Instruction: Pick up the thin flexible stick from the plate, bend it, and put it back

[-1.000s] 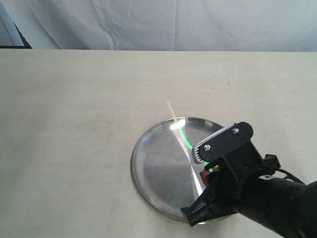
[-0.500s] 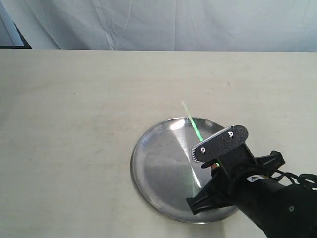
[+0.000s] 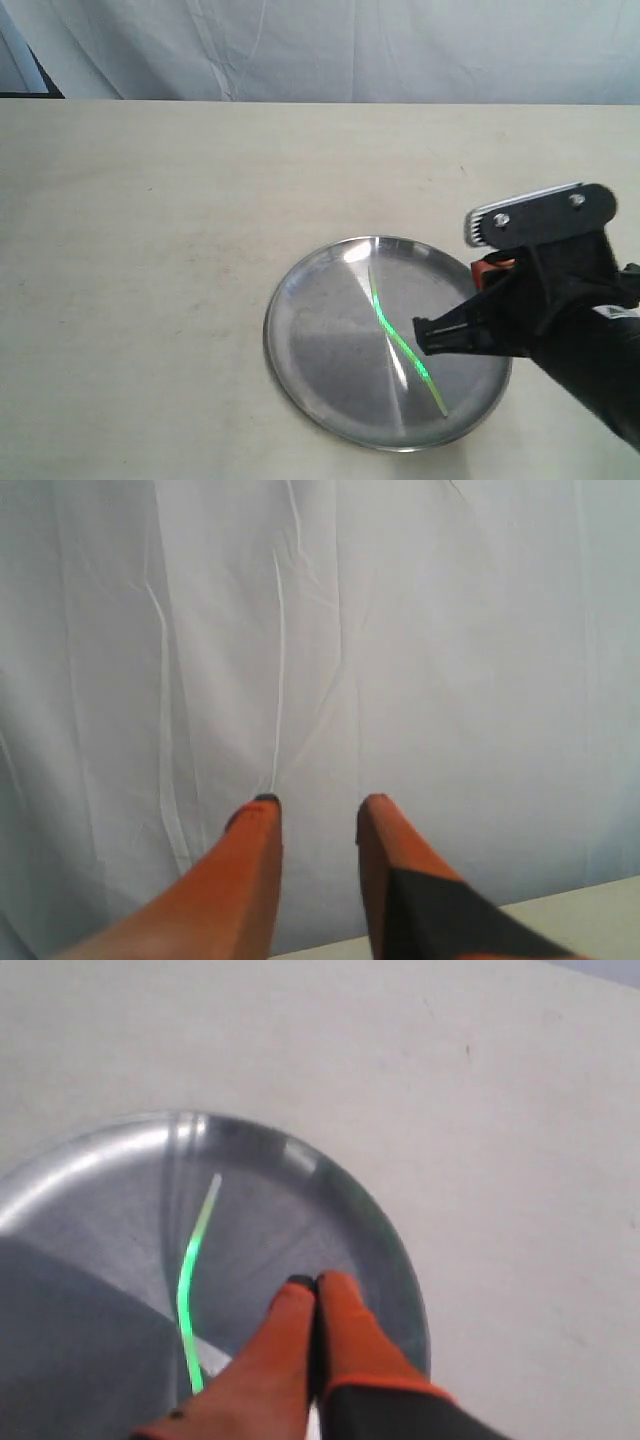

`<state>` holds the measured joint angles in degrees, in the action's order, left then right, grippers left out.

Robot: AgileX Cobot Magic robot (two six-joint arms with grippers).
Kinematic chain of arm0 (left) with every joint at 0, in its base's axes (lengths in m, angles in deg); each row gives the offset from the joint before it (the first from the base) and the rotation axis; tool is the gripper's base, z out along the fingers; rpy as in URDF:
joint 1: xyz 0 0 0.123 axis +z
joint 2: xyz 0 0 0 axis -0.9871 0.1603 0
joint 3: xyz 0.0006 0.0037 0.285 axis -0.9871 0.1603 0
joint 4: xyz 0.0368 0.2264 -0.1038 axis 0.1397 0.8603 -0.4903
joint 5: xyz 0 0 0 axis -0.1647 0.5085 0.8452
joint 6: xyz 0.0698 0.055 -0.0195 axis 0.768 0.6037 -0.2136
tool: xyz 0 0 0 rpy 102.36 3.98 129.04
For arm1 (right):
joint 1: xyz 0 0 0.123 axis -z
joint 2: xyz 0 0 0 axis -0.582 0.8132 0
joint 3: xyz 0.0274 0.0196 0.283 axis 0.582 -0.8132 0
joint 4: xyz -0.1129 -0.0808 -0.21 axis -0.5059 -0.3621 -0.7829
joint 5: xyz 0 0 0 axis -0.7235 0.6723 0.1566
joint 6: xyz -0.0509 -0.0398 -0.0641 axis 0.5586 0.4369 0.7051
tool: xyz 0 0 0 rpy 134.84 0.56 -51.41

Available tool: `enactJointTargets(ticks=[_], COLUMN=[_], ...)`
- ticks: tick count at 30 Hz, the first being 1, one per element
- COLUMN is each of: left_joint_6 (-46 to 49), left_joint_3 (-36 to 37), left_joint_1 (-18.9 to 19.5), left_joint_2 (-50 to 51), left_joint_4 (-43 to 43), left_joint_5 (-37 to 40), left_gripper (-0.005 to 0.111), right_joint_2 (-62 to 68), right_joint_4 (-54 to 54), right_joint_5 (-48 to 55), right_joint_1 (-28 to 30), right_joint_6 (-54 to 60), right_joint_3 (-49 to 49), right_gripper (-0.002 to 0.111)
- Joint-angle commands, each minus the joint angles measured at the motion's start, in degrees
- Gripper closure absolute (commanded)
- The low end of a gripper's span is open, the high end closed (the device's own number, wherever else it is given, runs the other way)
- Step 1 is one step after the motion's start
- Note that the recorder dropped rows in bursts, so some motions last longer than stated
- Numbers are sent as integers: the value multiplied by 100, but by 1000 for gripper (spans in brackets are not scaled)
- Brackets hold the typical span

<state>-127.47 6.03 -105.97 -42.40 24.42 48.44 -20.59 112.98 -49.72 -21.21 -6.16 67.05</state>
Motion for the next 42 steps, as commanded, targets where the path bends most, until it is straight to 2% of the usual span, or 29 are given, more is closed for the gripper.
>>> enactJointTargets(ticks=[1, 7, 17, 21, 24, 26, 29, 33, 35, 38, 42], left_joint_6=[2, 2, 2, 2, 2, 2, 2, 2, 2, 2, 2], left_joint_3=[33, 33, 33, 33, 33, 33, 33, 33, 33, 33, 33], left_joint_1=[-1, -1, -1, -1, -1, -1, -1, -1, -1, -1, -1], left_joint_2=[-20, -20, -20, -20, -20, -20, -20, -20, -20, -20, -20], left_joint_4=[-35, -35, -35, -35, -35, -35, -35, -35, -35, -35, -35], left_joint_5=[81, 81, 81, 81, 69, 69, 69, 69, 69, 69, 69], left_gripper=[79, 79, 79, 79, 79, 79, 79, 79, 79, 79, 79], right_joint_2=[-921, -1752, -1893, -2250, -2852, -3297, -4029, -4733, -5020, -5288, -5326], right_joint_4=[58, 155, 155, 155, 155, 155, 155, 155, 155, 155, 155], right_joint_5=[-209, -269, -297, 490, 1052, 1578, 2450, 3774, 4384, 5118, 5352], right_joint_1=[21, 21, 21, 21, 64, 344, 1081, 2619, 3445, 4367, 4911], right_joint_6=[81, 81, 57, -1433, -1873, -1887, -1887, -1995, -2354, -2902, -3133], right_joint_3=[18, 18, 18, -2, -5, -5, -39, -254, -420, -613, -749], right_gripper=[108, 108, 108, 108, 108, 108, 108, 108, 108, 108, 108])
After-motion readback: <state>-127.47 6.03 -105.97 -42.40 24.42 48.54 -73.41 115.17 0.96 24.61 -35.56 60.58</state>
